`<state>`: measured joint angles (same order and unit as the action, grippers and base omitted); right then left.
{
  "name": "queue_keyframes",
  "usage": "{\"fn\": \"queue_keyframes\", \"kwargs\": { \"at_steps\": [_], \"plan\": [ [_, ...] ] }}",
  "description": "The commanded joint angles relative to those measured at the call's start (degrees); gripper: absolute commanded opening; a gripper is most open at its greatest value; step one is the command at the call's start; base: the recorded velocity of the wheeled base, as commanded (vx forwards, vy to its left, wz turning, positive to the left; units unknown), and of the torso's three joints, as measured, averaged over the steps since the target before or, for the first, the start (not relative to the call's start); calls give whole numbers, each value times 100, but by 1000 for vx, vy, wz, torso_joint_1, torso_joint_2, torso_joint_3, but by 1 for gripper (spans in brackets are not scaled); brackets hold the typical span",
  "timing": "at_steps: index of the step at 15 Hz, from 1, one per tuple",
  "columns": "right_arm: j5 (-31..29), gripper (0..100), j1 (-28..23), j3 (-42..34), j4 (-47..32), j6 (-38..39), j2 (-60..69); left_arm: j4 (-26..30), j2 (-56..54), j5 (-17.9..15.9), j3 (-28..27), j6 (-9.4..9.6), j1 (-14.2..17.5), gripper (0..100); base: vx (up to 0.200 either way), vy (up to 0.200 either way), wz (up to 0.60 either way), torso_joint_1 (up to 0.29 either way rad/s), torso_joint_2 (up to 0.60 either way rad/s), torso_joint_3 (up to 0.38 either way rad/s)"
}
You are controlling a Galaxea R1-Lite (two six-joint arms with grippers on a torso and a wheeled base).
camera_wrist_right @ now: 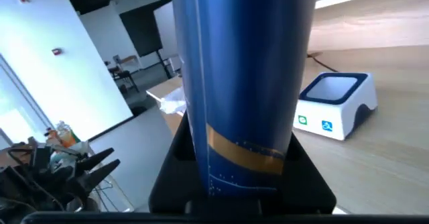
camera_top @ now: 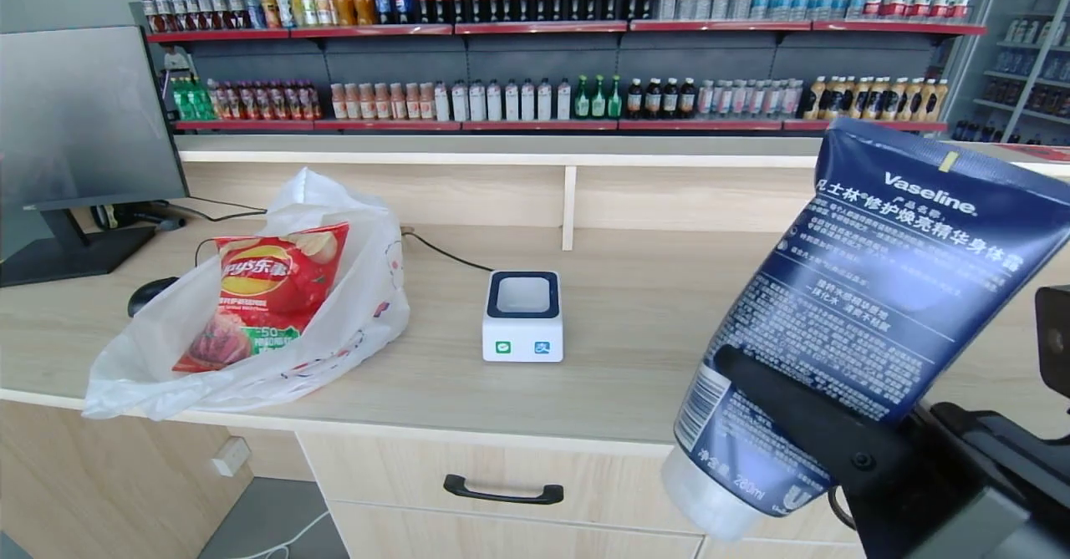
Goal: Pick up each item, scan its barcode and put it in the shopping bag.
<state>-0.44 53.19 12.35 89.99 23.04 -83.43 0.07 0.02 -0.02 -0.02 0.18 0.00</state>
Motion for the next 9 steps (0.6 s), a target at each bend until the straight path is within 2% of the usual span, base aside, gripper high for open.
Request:
{"fn": "queue_keyframes", "kwargs": {
  "at_steps": [1, 6, 9],
  "plan": [
    [308, 0, 34, 189, 1, 254, -156, 1, -2, 2, 2, -1, 0, 100, 0, 0, 0, 0, 0, 0],
    [1459, 0, 43, 145, 1, 799, 328, 1, -2, 2, 2, -1, 0, 100, 0, 0, 0, 0, 0, 0],
    [1494, 0, 43, 470, 1, 1317, 372, 1, -2, 2, -6, -1, 0, 100, 0, 0, 0, 0, 0, 0]
  ]
}}
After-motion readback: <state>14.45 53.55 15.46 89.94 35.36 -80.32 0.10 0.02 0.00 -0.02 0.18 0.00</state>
